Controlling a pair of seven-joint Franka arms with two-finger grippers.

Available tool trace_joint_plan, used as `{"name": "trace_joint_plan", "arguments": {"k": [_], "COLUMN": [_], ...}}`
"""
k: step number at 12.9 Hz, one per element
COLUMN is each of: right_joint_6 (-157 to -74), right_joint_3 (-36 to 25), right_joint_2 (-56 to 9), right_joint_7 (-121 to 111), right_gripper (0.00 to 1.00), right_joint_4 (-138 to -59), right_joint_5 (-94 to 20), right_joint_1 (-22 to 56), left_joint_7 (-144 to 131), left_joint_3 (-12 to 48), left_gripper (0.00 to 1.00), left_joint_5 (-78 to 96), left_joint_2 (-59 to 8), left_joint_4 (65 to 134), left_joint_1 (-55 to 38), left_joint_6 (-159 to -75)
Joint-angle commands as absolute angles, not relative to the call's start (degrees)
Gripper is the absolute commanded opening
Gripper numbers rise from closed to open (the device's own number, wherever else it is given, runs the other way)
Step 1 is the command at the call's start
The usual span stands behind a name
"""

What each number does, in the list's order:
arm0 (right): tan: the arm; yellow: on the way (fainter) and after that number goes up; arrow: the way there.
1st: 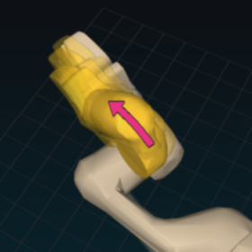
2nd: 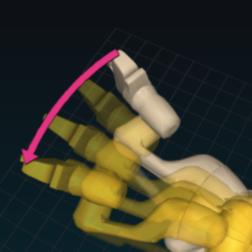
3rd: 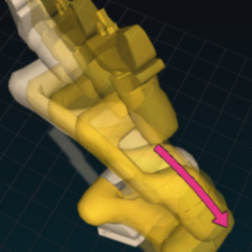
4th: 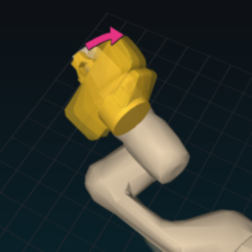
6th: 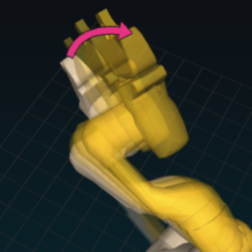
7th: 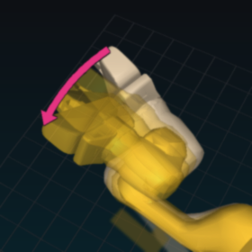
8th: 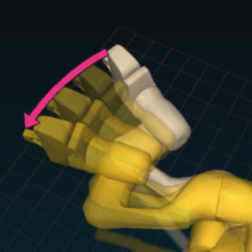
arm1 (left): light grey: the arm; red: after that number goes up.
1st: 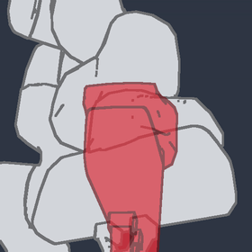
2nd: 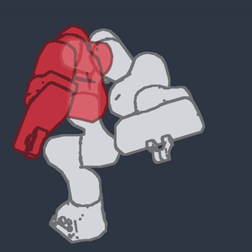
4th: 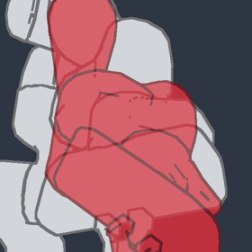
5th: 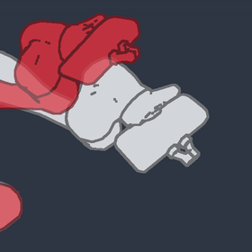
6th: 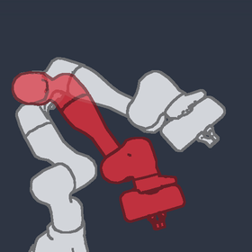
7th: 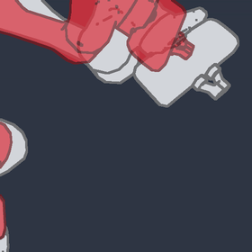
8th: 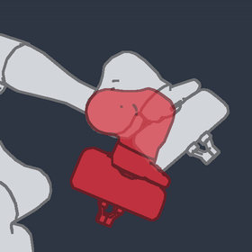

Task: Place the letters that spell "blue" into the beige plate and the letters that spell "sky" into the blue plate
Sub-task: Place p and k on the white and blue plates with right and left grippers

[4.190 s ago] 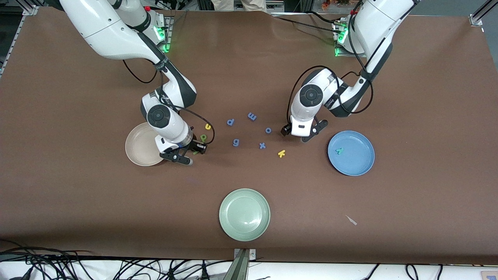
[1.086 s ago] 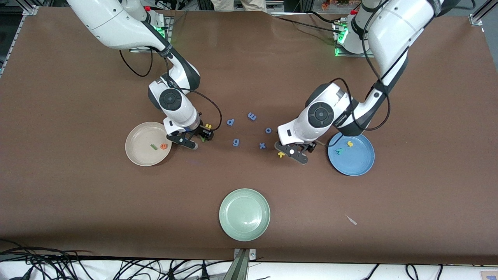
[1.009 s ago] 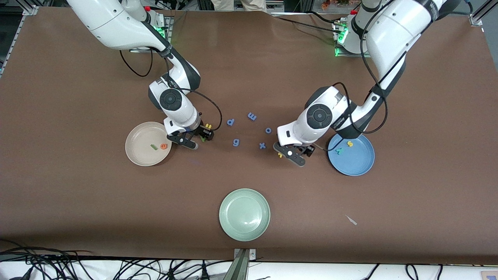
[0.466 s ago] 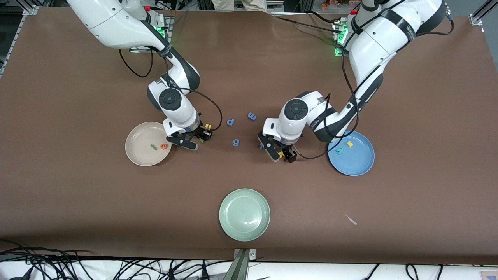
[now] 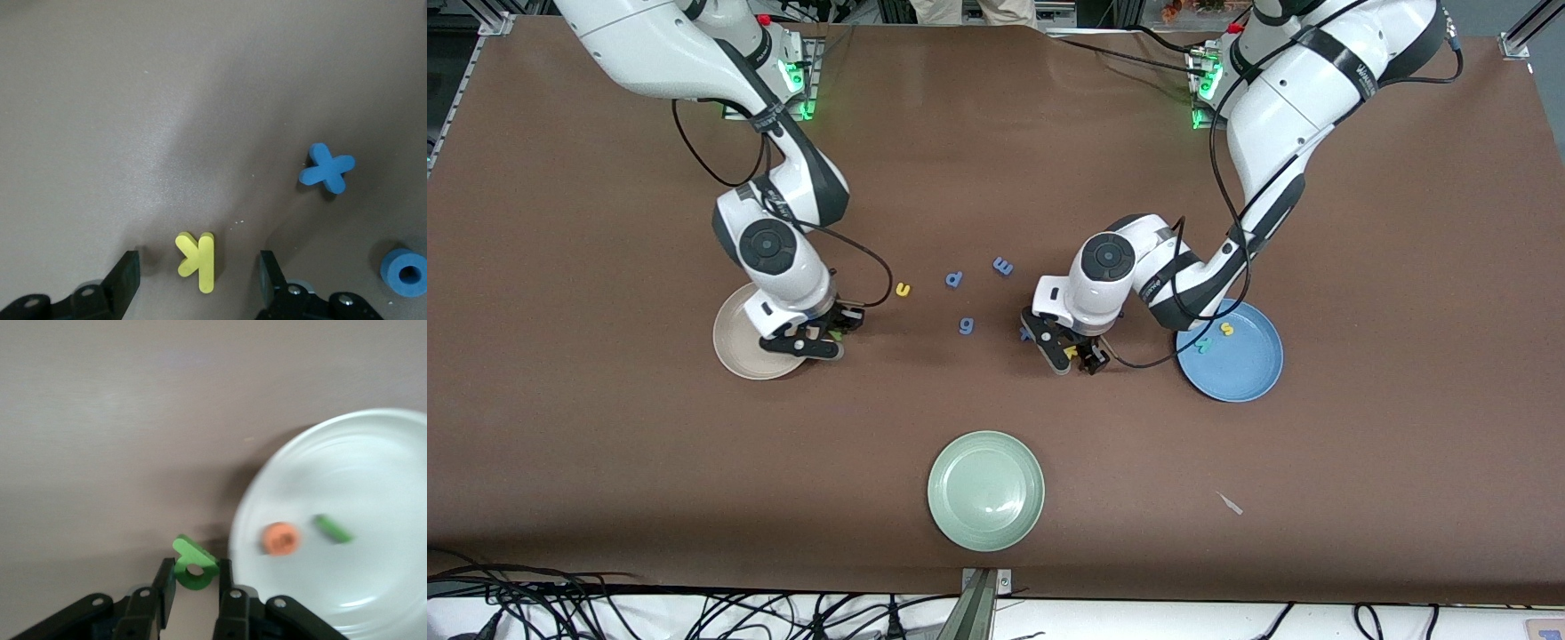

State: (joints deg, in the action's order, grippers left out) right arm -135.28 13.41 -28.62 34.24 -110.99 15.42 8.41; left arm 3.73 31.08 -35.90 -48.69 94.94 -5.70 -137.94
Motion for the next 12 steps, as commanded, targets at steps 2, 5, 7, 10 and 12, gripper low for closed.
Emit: {"name": "trace_joint_plan", "arguments": {"k": [2,5,7,10,12], "right_joint_6": [-133.9,-134.0,-133.9,-133.9,-134.1], "right_joint_3": [9.9,10.1,12.5,16.9,19.6], "right_joint_2": [-25.9,-25.9,-26.0,-26.7,-27.5], "right_joint_7": [25.7,27.2,31.8,43.8,51.0], "right_gripper": [0.27,0.76,0.76,0.76,0.76], "right_joint_4": [-115.6,-115.5,-114.5,-113.9,-113.8], "right_joint_5": [15.3,12.2,8.4,8.6,8.7], "right_joint_1": [7.6,7.6,7.6,7.7,7.7], "left_joint_7": [4.0,4.0,4.0,4.3,4.5], "left_joint_3": [31.4,31.5,31.7,36.2,43.5], "left_gripper": [0.24,0.00,0.00,0.00,0.00], "left_joint_5": [-36.9,-36.7,-36.3,-36.3,-36.3], "left_joint_2": [-49.7,-49.5,-48.0,-45.5,-45.3], "left_joint_4": [93.4,93.0,93.1,93.3,93.8], "left_joint_1": [-5.6,-5.5,-4.4,1.9,11.1], "left_joint_6": [-138.1,-138.0,-137.6,-132.9,-126.4]}}
